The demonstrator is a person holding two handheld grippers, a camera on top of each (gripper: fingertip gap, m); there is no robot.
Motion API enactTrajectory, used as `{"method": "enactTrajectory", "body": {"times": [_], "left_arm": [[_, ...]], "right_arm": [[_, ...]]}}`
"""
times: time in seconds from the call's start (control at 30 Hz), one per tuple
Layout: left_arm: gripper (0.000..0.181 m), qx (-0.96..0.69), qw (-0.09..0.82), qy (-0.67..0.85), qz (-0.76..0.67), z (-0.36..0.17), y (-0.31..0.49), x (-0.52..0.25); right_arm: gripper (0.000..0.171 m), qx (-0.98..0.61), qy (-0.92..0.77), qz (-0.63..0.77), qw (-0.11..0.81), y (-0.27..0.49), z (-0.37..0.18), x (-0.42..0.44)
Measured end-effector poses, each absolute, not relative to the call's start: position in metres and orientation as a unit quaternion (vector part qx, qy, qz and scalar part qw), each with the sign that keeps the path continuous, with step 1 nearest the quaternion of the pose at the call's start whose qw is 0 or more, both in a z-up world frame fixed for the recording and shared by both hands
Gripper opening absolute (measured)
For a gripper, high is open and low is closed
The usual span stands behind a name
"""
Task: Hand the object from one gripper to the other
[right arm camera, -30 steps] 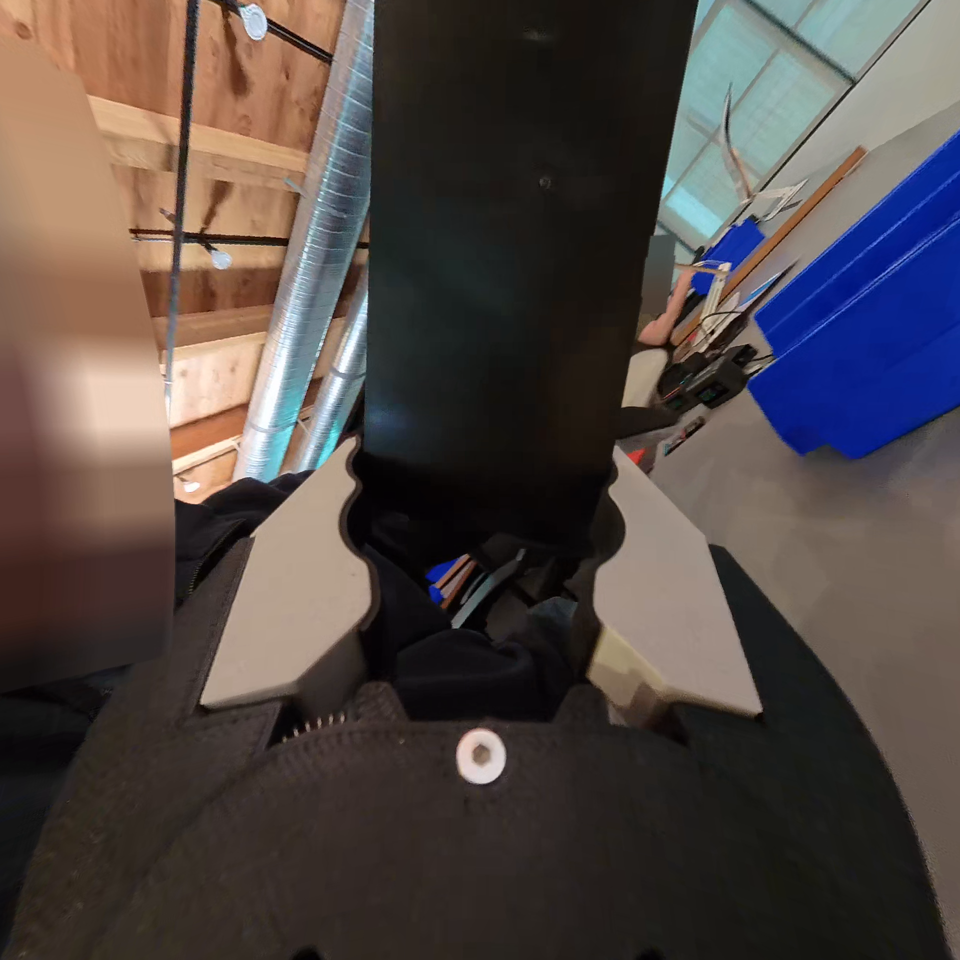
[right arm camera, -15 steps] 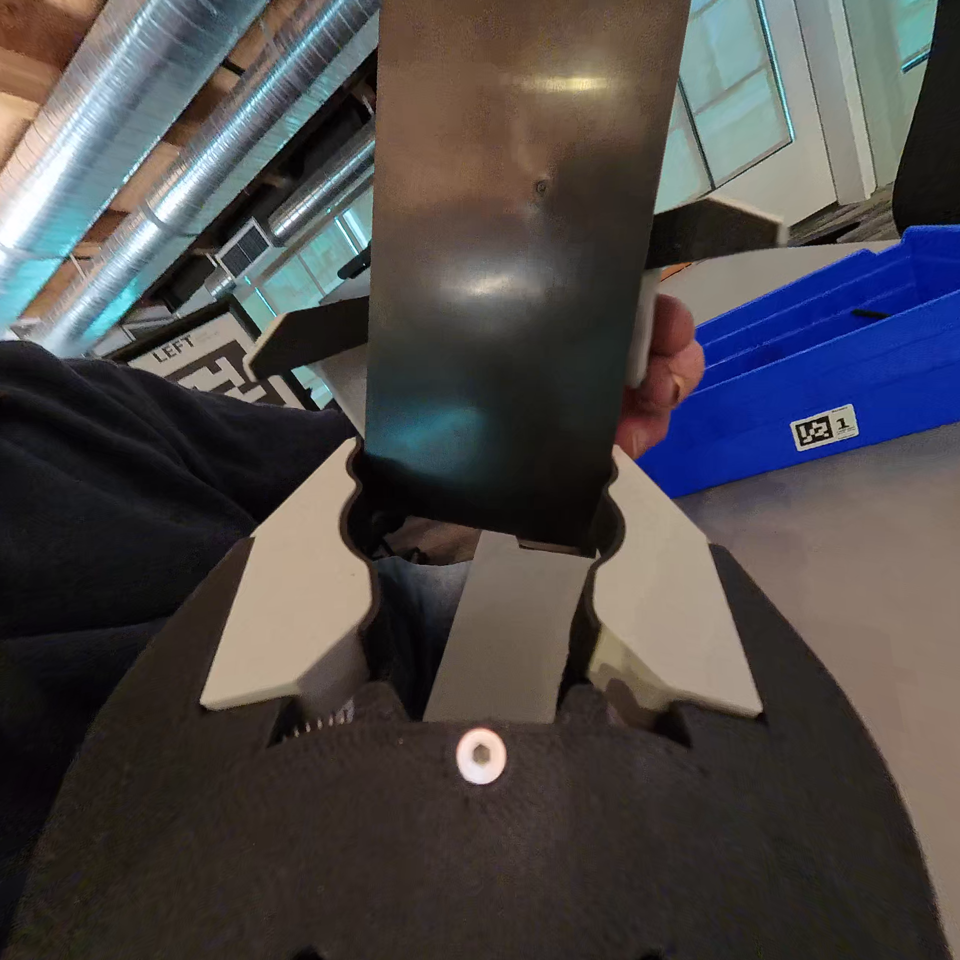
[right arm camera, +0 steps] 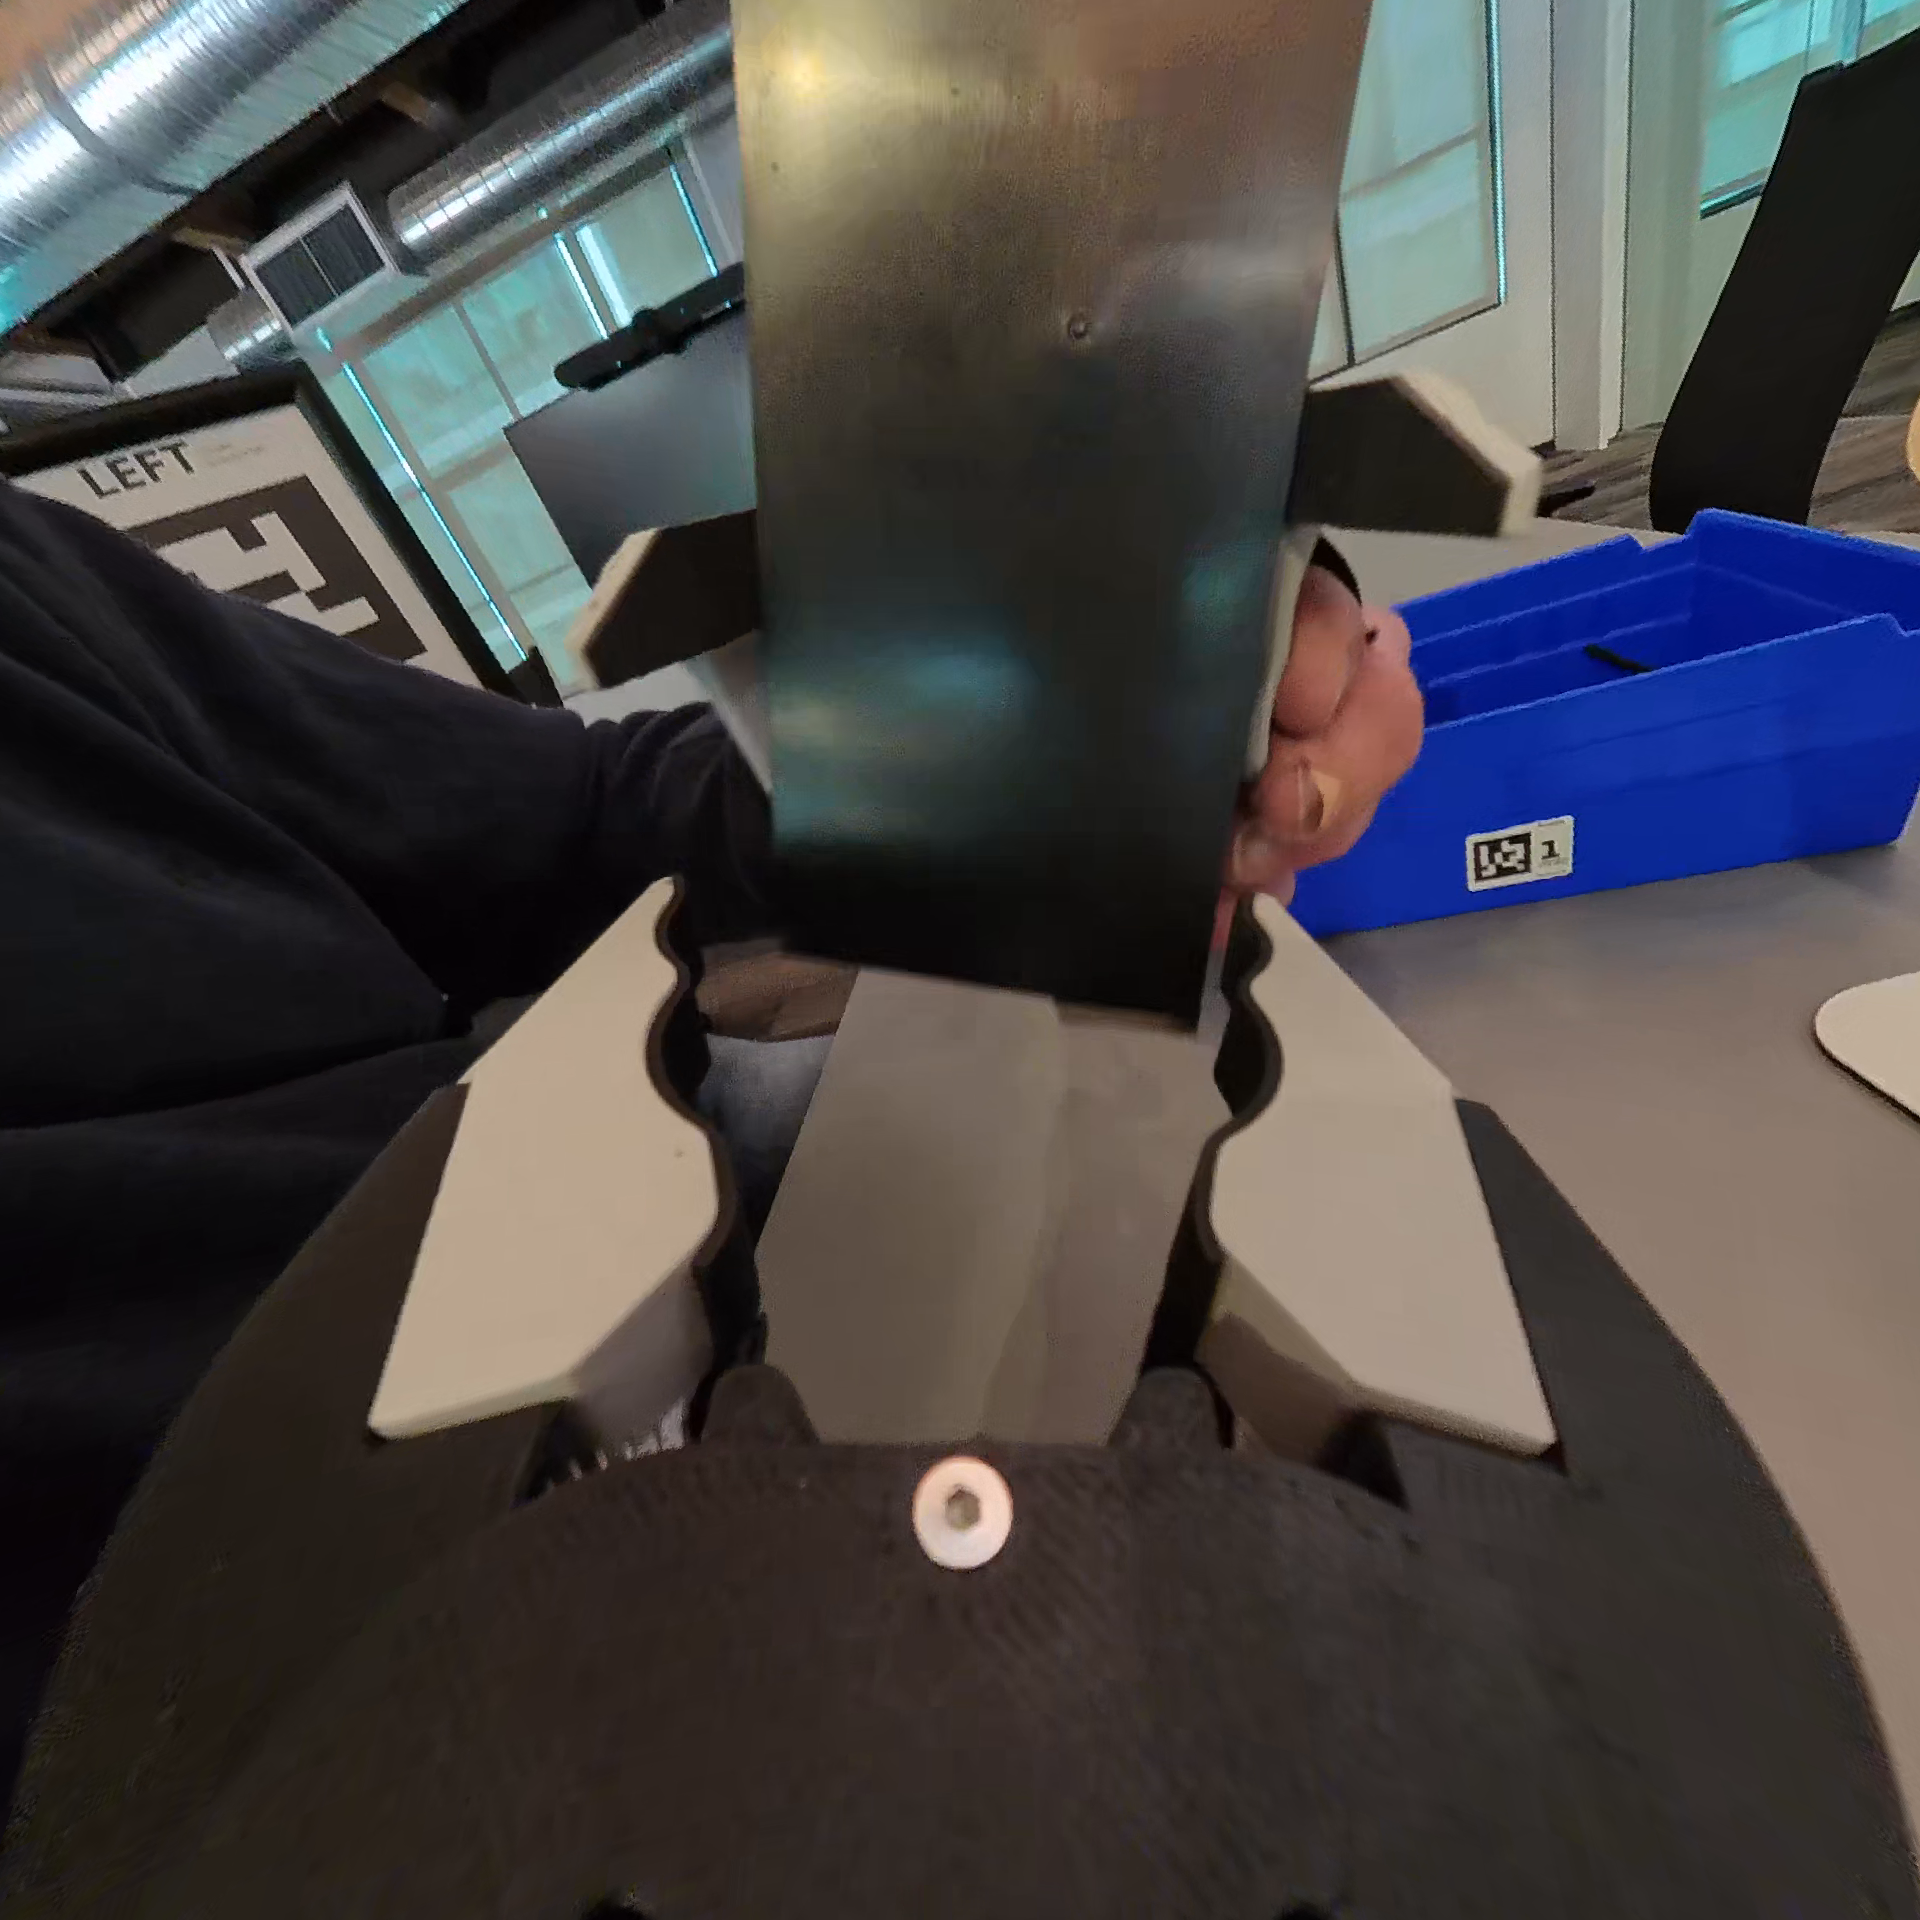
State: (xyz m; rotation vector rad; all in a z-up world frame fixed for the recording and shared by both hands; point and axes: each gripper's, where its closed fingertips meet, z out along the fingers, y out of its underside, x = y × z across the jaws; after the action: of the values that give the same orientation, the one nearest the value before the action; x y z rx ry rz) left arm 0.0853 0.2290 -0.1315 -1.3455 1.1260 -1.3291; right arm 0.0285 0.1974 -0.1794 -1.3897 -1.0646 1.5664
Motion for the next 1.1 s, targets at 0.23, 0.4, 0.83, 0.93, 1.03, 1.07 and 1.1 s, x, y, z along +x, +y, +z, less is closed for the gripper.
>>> {"method": "enactTrajectory", "body": {"times": [0.23,0.4,0.83,0.93,1.03,1.07,1.1], "left_arm": [[0.098,-0.448,0.334,0.601,-0.571,-0.129,0.185,0.052],[0.098,-0.361,0.199,0.678,-0.608,-0.128,0.125,0.049],[0.098,-0.328,0.096,0.708,-0.617,-0.159,0.104,0.069],[0.098,-0.334,0.114,0.699,-0.622,-0.160,0.115,0.074],[0.093,-0.394,0.186,0.683,-0.586,-0.159,0.144,0.080],[0.101,-0.422,0.227,0.680,-0.556,-0.160,0.157,0.080],[0.110,-0.452,0.271,0.676,-0.515,-0.162,0.172,0.080]], "right_arm": [[0.116,-0.497,-0.430,0.607,0.446,0.200,-0.134,0.078],[0.115,-0.347,-0.494,0.674,0.425,0.173,-0.083,0.078],[0.000,-0.223,-0.654,0.619,0.373,0.128,-0.087,0.049],[0.000,-0.250,-0.631,0.621,0.392,0.139,-0.083,0.048],[0.000,-0.318,-0.592,0.602,0.433,0.168,-0.076,0.047],[0.000,-0.349,-0.568,0.591,0.455,0.183,-0.074,0.047],[0.000,-0.379,-0.541,0.583,0.473,0.198,-0.072,0.048]]}}
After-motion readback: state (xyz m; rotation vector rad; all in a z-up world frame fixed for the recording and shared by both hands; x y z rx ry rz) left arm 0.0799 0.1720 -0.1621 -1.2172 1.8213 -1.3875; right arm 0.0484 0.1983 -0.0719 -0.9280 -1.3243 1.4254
